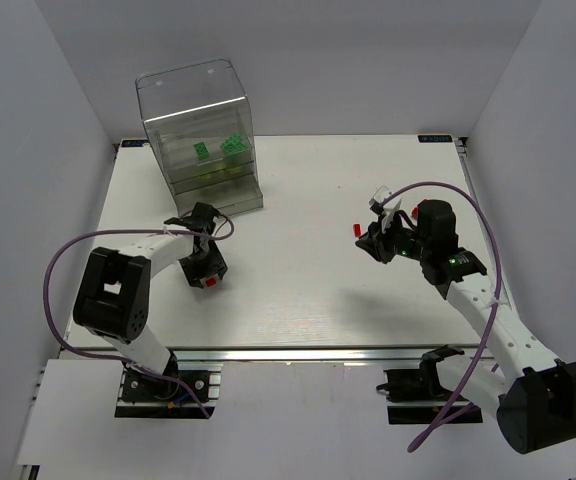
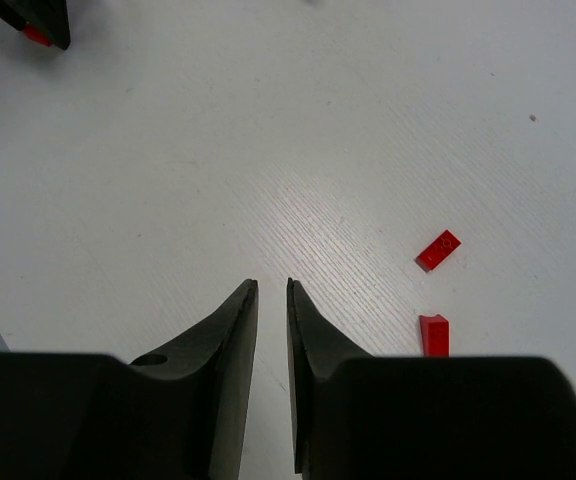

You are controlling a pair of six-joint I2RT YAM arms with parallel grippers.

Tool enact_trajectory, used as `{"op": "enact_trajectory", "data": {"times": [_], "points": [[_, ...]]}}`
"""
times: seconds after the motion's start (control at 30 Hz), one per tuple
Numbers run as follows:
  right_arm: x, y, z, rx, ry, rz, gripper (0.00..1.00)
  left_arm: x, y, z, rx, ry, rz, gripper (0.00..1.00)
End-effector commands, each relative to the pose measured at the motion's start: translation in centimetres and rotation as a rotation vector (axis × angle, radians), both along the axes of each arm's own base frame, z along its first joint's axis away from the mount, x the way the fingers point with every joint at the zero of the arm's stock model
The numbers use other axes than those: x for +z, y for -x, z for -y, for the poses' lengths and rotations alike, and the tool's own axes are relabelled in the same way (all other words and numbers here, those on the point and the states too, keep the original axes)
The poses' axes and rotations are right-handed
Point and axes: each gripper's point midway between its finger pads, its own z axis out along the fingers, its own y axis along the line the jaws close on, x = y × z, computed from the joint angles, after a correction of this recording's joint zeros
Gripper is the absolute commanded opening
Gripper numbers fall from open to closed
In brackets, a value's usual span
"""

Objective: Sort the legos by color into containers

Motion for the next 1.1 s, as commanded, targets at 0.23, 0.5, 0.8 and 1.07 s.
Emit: {"op": "enact_trajectory", "data": {"times": [0.23,0.5,0.8,1.07], "points": [[1.3,-0.3,-0.1,0.003,-0.013,0.048,0.24,-1.7,0.9,0.6,-0.023,-0.028,-0.047,0.3],[1.5,-0.3,0.0,0.005,-0.016,0.052,0.24,0.3,-0.1,1.8,-0.088,0.019,0.011,0.02],[1.3,-0.2,-0.1,0.012,-0.014,0.049,0.23,11.9,-10.5,1.9,-0.06,0.016,0.508,0.0],[1.1,-0.3,-0.1,0.012,-0.006,0.049,0.23,14.9,-18.7,1.0,0.039,-0.1,0.654,0.0]]}}
